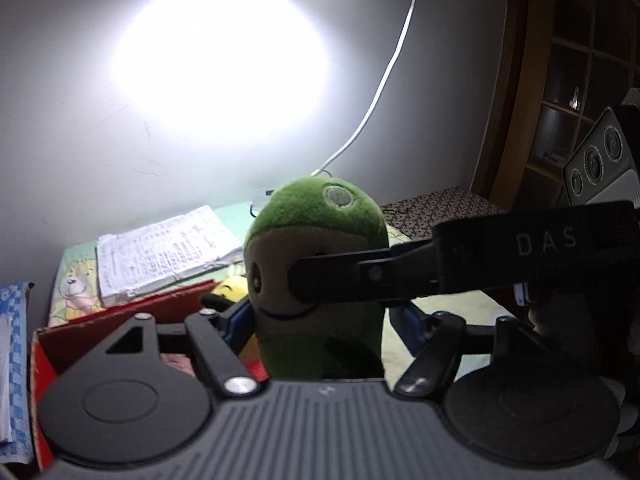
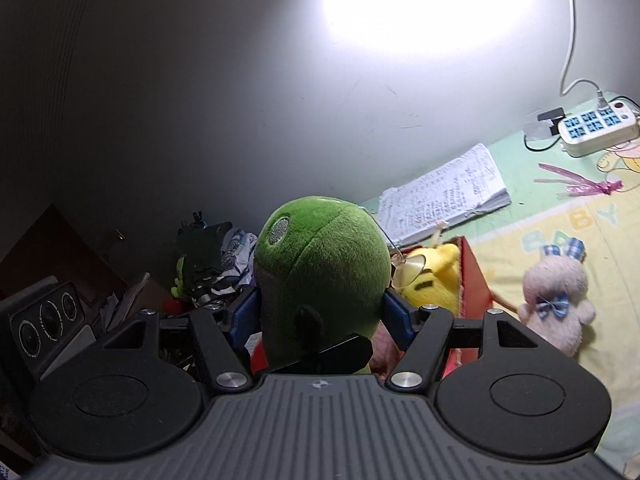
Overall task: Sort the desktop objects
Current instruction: 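Lift the green plush with the right gripper and carry it over the box, then lower the green plush into the box beside the tiger and open the right gripper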
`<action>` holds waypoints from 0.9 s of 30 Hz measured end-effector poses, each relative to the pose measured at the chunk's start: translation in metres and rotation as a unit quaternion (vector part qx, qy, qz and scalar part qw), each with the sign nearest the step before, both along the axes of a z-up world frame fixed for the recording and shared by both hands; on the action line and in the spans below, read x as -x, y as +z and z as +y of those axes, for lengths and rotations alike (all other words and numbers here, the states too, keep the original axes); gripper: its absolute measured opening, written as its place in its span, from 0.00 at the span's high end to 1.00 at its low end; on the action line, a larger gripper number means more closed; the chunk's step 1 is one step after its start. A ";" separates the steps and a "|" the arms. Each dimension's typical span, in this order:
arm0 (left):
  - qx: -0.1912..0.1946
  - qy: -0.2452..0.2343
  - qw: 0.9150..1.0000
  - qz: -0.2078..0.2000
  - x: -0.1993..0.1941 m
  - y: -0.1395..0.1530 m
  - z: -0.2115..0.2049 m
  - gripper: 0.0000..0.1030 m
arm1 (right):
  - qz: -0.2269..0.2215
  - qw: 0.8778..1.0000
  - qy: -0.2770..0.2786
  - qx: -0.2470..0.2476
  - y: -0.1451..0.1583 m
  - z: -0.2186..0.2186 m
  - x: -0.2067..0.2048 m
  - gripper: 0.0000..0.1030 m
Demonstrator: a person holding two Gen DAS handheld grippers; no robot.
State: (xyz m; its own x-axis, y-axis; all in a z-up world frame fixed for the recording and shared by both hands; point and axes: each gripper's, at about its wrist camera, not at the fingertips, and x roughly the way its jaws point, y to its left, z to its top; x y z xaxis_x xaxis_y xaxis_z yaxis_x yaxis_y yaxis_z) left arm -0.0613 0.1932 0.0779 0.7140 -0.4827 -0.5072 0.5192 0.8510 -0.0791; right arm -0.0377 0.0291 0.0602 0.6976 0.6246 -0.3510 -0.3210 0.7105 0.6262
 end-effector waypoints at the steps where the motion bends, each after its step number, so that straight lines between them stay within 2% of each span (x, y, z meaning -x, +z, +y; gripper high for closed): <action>1: 0.000 0.007 1.000 -0.006 -0.002 0.003 0.008 0.30 | -0.005 1.000 0.004 -0.001 0.001 0.006 -0.004 0.34; 5: 0.009 0.034 0.999 -0.013 -0.011 0.001 0.033 0.28 | -0.009 1.000 0.021 0.007 -0.002 0.035 -0.022 0.34; 13: 0.022 0.067 0.997 0.039 -0.031 -0.035 0.071 0.28 | 0.018 0.998 0.038 0.054 -0.031 0.072 -0.043 0.34; 21: 0.011 0.067 0.993 0.094 -0.054 -0.070 0.073 0.28 | 0.063 0.994 0.033 0.082 -0.058 0.078 -0.056 0.34; 27: 0.007 0.058 0.989 0.134 -0.067 -0.090 0.071 0.27 | 0.084 0.989 0.033 0.115 -0.063 0.082 -0.061 0.33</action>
